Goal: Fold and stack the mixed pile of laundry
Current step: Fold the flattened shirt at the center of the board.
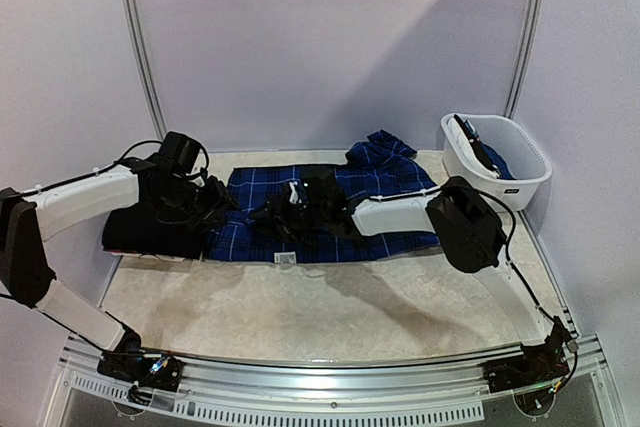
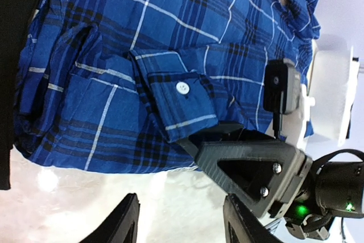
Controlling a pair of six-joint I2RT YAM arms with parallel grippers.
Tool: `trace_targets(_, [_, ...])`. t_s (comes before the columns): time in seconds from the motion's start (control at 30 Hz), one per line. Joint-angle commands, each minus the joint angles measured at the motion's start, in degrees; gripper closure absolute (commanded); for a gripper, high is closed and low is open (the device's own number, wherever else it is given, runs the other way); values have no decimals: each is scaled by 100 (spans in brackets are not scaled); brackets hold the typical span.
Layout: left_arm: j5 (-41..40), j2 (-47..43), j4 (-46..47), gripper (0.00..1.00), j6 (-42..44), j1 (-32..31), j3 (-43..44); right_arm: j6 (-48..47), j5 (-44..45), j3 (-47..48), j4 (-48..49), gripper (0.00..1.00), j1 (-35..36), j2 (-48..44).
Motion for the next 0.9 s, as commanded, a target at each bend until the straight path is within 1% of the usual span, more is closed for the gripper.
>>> trace_targets(0.0, [-52,58,251,50,-429,75,-78,-717,-318,-45,-449,35,-214,-652])
trace_targets(0.1, [65,155,550,50,-578,67,-165,-1190,-411,-37,-969,28,-376,-1073])
trace_targets(0.17, [137,283,692,50,-712,51,-170,-1609,-365,51,-1656,22,-416,-1377])
trace_targets(0.2, [146,353,750,50,-779,43,-155,-2007,-335,100,-2198,20,-425,-1492])
trace_targets(0.3, [121,588,907,50,-987,-37,-56,-2948,-73,94,-3290,17,-453,-1969])
trace_targets(0.4, [-13,847,1010,49,-1228,-163,95,-3639,365,-407,-3898,17,-556,-2596])
trace_targets(0.53, [-163,1058,1232,49,-1719,-279,113,-4102,1016,-1378,-4330,20,-933,-3452])
trace_targets(0.6, [-290,1104,1245,49,-1891,-347,98,-4200,1244,-1968,-4495,22,-1247,-3790])
trace_targets(0.73, [-473,1160,1352,48,-2208,-415,13,-4160,1331,-2966,-4455,25,-1810,-4436])
trace_targets(0.87, [-488,1274,1753,48,-2569,-425,-150,-4097,1386,-3768,-4312,25,-2119,-5098])
